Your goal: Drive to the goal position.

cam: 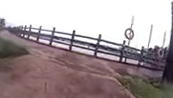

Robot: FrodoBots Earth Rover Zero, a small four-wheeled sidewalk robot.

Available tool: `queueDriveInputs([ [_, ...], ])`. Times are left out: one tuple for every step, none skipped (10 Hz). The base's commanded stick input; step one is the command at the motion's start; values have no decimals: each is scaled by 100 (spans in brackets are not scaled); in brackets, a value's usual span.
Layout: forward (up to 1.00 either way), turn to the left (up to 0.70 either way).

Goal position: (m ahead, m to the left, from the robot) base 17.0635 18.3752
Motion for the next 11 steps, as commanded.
queueDriveInputs([
  [100, 12],
  [100, 12],
  [100, 12],
  [100, 12],
  [100, 12],
  [100, 12],
  [100, 12],
  [100, 12],
  [100, 12],
  [100, 12],
  [100, 12],
])
